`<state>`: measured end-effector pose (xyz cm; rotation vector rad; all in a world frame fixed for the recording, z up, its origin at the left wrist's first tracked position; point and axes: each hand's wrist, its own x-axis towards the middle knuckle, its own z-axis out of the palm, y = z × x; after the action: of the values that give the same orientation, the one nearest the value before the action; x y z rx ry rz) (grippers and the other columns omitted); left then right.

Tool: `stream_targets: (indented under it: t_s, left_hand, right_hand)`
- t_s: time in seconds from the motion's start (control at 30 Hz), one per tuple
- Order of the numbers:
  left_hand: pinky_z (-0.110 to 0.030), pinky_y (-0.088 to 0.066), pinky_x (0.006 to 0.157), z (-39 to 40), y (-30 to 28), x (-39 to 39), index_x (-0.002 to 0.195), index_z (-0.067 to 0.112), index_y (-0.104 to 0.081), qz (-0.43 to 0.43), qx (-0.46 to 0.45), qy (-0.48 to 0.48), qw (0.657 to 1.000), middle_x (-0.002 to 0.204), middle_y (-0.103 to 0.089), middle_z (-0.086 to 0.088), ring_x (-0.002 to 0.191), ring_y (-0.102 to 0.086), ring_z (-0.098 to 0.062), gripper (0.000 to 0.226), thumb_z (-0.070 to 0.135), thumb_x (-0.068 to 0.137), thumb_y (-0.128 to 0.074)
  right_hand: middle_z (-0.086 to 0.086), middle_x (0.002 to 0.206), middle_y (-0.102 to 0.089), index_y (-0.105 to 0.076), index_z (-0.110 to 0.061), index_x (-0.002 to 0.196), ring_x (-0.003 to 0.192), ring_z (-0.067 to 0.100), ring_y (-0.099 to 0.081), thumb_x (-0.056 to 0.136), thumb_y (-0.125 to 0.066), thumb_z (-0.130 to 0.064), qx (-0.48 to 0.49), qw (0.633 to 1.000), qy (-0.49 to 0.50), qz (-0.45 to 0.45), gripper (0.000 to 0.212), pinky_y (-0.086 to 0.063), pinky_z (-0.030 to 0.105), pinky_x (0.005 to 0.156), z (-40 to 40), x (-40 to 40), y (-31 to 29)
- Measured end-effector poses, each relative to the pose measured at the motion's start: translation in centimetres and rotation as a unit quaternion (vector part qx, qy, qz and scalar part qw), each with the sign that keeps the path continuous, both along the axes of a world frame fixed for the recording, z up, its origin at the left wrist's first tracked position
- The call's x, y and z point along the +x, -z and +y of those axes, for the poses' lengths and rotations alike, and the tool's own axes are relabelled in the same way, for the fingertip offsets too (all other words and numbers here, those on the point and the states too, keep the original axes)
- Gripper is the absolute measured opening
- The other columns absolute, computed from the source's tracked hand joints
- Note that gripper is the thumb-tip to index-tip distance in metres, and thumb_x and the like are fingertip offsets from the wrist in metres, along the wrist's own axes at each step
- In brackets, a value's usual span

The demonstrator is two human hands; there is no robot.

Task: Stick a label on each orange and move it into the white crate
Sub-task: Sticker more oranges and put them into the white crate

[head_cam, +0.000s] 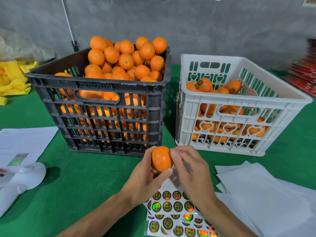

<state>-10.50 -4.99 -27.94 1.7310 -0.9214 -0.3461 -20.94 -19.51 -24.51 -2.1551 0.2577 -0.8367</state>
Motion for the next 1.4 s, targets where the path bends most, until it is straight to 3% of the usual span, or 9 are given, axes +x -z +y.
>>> stream_targets:
  t_s: [0.17, 0.3, 0.43, 0.6, 0.73, 0.93, 1.1, 1.3, 1.4]
  left_hand:
    - [-0.031, -0.058, 0.097, -0.4, -1.2, -0.8, 0.142, 0.05, -0.044, 0.051, -0.062, -0.019, 0.997, 0.134, -0.057, 0.015, 0.117, -0.067, -0.011, 0.058, 0.034, 0.097, -0.076]
    - [-0.022, -0.056, 0.095, -2.5, -6.8, -1.2, 0.143, 0.07, -0.029, -0.13, -0.062, -0.06, 0.988, 0.145, -0.033, 0.031, 0.123, -0.054, 0.005, 0.095, 0.013, 0.089, -0.083]
    - [-0.027, -0.055, 0.102, -5.3, -16.4, -0.9, 0.161, 0.054, -0.014, -0.252, -0.118, 0.015, 0.96, 0.167, -0.01, 0.03, 0.133, -0.046, 0.012, 0.087, 0.013, 0.103, -0.063]
    - [-0.039, -0.044, 0.115, -9.6, -26.1, 4.8, 0.159, 0.041, -0.033, -0.443, 0.026, -0.012, 0.896, 0.172, -0.016, 0.012, 0.146, -0.041, -0.02, 0.062, 0.026, 0.103, -0.055]
    - [-0.039, -0.048, 0.105, -10.5, -28.9, 12.8, 0.152, 0.022, -0.049, -0.354, 0.208, -0.104, 0.906, 0.152, -0.051, -0.013, 0.133, -0.055, -0.034, 0.051, 0.012, 0.101, -0.054]
    - [-0.027, -0.052, 0.061, -9.8, -25.8, 17.8, 0.161, 0.04, -0.031, -0.09, 0.484, 0.001, 0.87, 0.158, -0.045, -0.014, 0.12, -0.063, -0.037, 0.074, 0.014, 0.097, -0.057]
    - [-0.049, -0.052, 0.109, -12.4, -25.0, 18.8, 0.167, 0.033, -0.016, -0.099, 0.516, 0.001, 0.851, 0.17, -0.025, -0.007, 0.141, -0.047, -0.04, 0.081, 0.01, 0.101, -0.057]
    - [-0.041, -0.062, 0.073, -11.9, -26.1, 19.0, 0.15, 0.024, -0.049, -0.141, 0.441, -0.039, 0.885, 0.145, -0.051, -0.013, 0.111, -0.063, -0.036, 0.064, 0.009, 0.093, -0.075]
    - [-0.038, -0.051, 0.094, -9.6, -27.2, 16.9, 0.15, 0.029, -0.049, -0.285, 0.267, -0.13, 0.911, 0.139, -0.051, -0.015, 0.122, -0.057, -0.033, 0.063, 0.021, 0.093, -0.076]
  right_hand:
    - [-0.026, 0.15, -0.038, -0.037, -0.032, 0.155, 0.127, -0.012, -0.038, 0.086, -0.05, -0.082, -0.17, 0.977, 0.016, 0.127, 0.086, -0.028, 0.003, 0.102, 1.5, -1.0, -0.6]
    - [-0.004, 0.136, -0.064, -0.053, -0.016, 0.145, 0.121, 0.006, -0.059, 0.09, -0.06, -0.067, -0.238, 0.965, 0.104, -0.04, 0.075, -0.046, 0.019, 0.103, 0.4, -0.9, -4.9]
    - [0.001, 0.156, -0.047, -0.039, -0.01, 0.156, 0.142, 0.008, -0.044, 0.1, -0.062, -0.046, -0.24, 0.943, 0.168, -0.159, 0.071, -0.036, 0.02, 0.116, -3.3, 0.1, -11.9]
    - [0.014, 0.169, -0.02, -0.037, -0.003, 0.156, 0.157, 0.027, -0.018, 0.104, -0.053, -0.031, -0.304, 0.906, 0.288, -0.064, 0.061, -0.024, 0.043, 0.126, -8.1, 2.7, -19.5]
    - [0.009, 0.166, -0.03, -0.04, -0.008, 0.155, 0.156, 0.023, -0.022, 0.105, -0.049, -0.038, -0.315, 0.918, 0.239, 0.022, 0.06, -0.012, 0.034, 0.126, -8.8, 5.7, -19.9]
    - [0.0, 0.166, -0.032, -0.034, -0.018, 0.159, 0.156, 0.016, -0.021, 0.107, -0.031, -0.044, -0.331, 0.918, 0.195, 0.104, 0.058, -0.016, 0.033, 0.127, -9.1, 8.8, -16.6]
    - [0.0, 0.164, -0.036, -0.033, -0.019, 0.16, 0.154, 0.016, -0.026, 0.105, -0.029, -0.047, -0.305, 0.919, 0.22, 0.116, 0.062, -0.022, 0.035, 0.124, -9.2, 9.8, -16.2]
    - [-0.001, 0.164, -0.037, -0.031, -0.019, 0.16, 0.154, 0.015, -0.026, 0.106, -0.027, -0.049, -0.311, 0.921, 0.211, 0.102, 0.062, -0.022, 0.035, 0.124, -9.5, 9.7, -16.1]
    - [0.002, 0.16, -0.043, -0.036, -0.016, 0.158, 0.151, 0.017, -0.032, 0.108, -0.037, -0.041, -0.331, 0.93, 0.155, 0.042, 0.056, -0.021, 0.033, 0.123, -9.1, 8.9, -16.6]
